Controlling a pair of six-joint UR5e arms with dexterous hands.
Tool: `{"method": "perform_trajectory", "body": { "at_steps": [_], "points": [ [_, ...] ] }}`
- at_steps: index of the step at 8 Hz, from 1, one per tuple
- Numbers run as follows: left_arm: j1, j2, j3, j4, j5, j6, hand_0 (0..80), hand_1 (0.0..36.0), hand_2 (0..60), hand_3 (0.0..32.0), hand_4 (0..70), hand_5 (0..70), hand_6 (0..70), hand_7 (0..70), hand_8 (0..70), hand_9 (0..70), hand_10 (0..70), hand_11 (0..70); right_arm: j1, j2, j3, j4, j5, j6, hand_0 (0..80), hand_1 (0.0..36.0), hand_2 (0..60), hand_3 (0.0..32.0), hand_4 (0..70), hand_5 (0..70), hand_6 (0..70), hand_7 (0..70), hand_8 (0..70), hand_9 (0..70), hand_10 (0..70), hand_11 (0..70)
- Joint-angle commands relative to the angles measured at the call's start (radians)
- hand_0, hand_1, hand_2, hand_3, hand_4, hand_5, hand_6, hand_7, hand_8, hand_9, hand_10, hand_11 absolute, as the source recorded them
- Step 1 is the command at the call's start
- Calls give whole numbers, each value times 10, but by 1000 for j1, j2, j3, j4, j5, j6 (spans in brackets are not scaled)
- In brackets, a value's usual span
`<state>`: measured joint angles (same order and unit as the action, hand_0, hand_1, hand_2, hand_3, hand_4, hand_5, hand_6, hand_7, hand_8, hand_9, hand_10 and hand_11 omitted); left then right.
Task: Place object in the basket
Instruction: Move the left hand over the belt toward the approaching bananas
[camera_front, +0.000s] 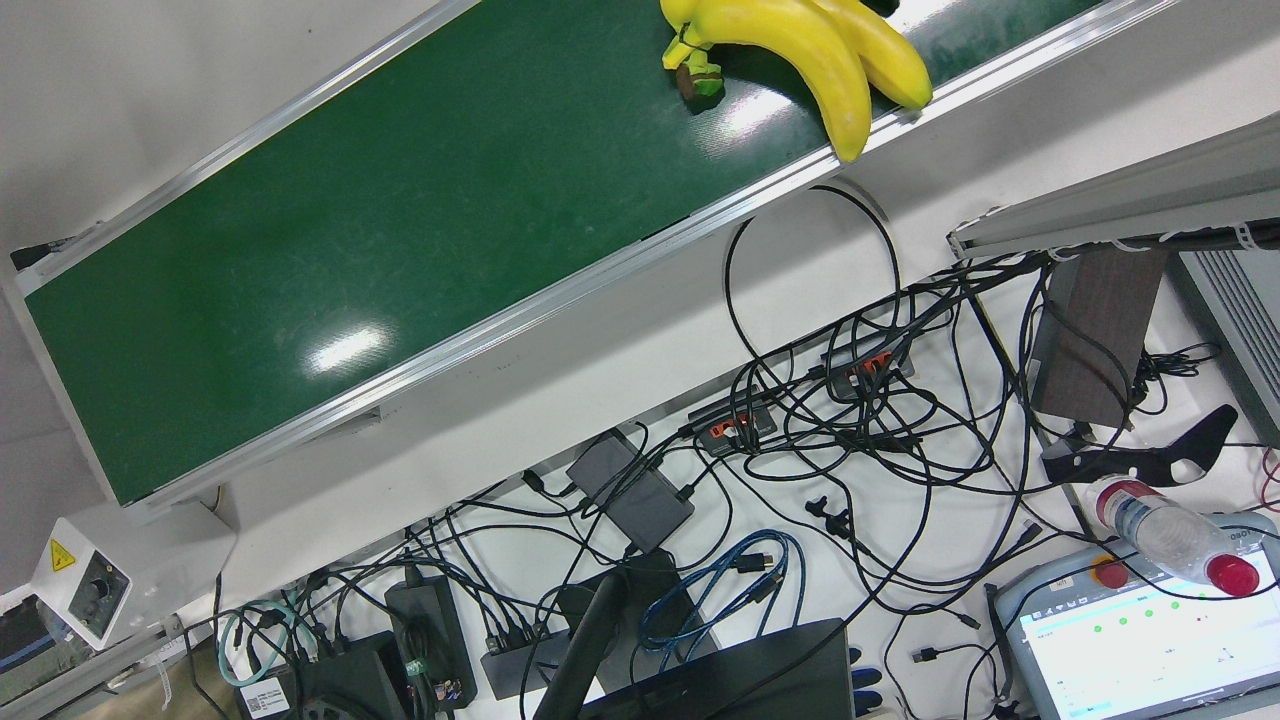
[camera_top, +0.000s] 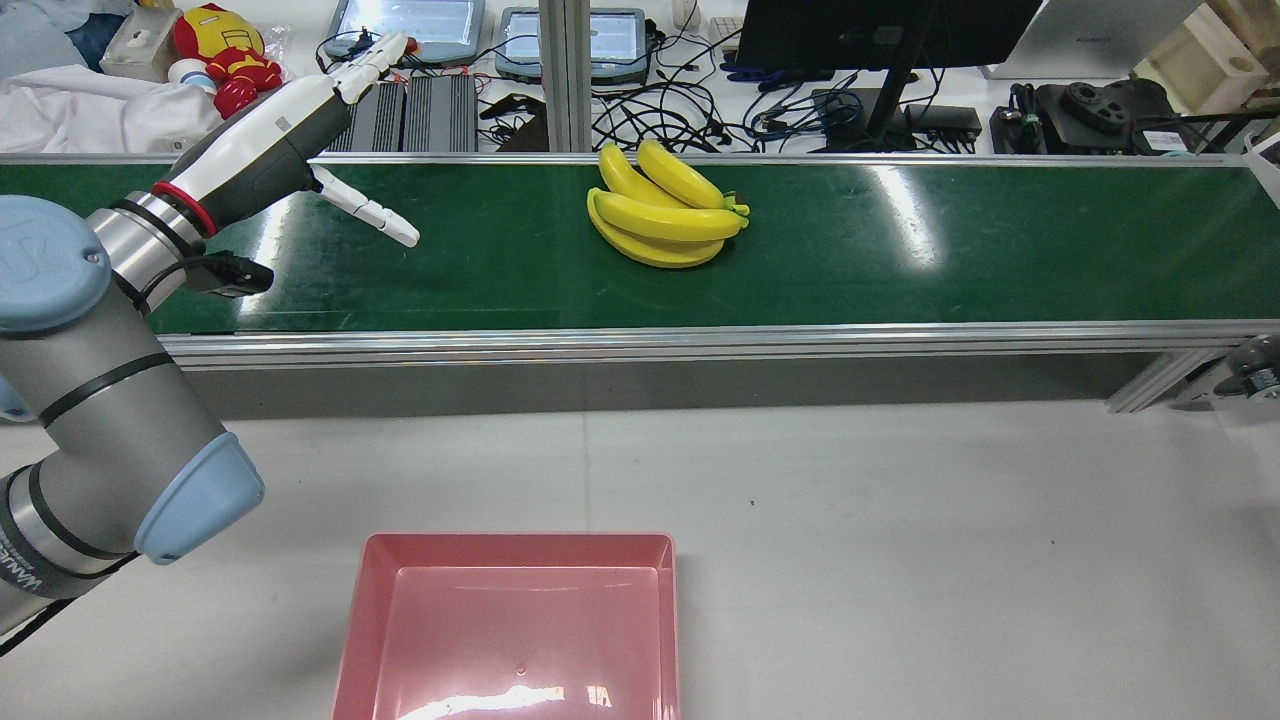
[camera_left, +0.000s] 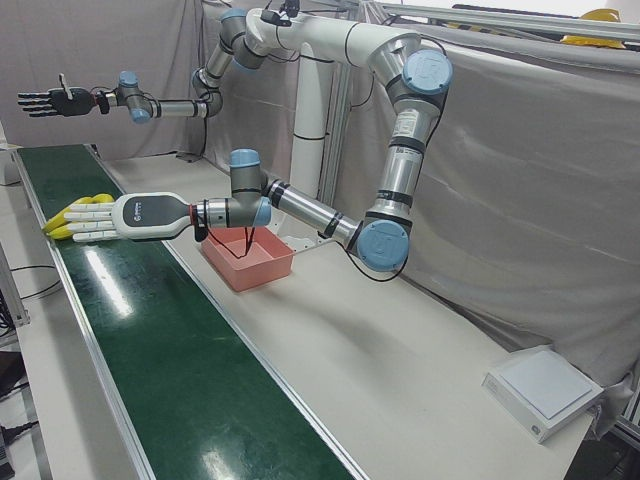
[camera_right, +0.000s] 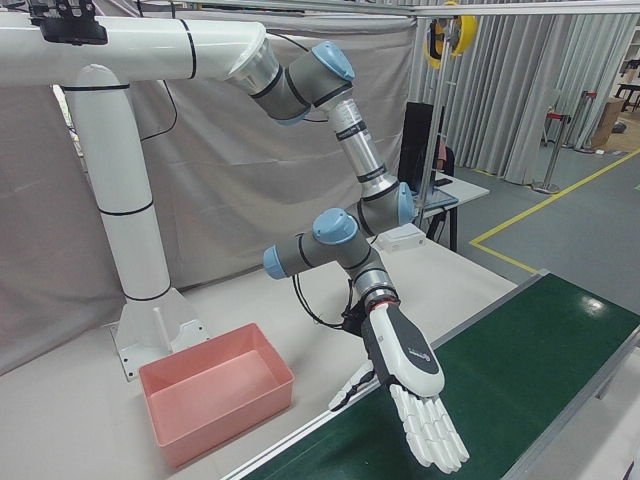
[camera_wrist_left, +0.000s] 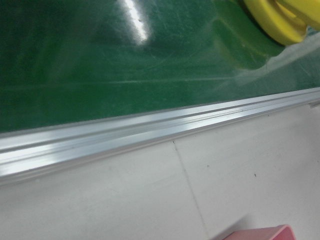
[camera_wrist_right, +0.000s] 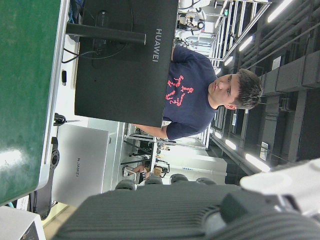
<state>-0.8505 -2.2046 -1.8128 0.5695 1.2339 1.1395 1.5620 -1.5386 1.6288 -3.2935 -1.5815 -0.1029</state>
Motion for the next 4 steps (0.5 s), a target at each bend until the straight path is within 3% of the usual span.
{"method": "perform_trajectory", "body": {
  "at_steps": [1,4],
  "points": [
    [-7,3,3,-7,3,0,553,203,0,10,23,0,0,0,16,42,6,34,0,0,0,0,0,-1,0,0,0,0,0,0,0,0,0,0,0,0],
    [-18,-1,-2,9,7,-1,555,205,0,6,24,0,0,0,16,42,3,30,0,0,0,0,0,0,0,0,0,0,0,0,0,0,0,0,0,0]
  ]
}}
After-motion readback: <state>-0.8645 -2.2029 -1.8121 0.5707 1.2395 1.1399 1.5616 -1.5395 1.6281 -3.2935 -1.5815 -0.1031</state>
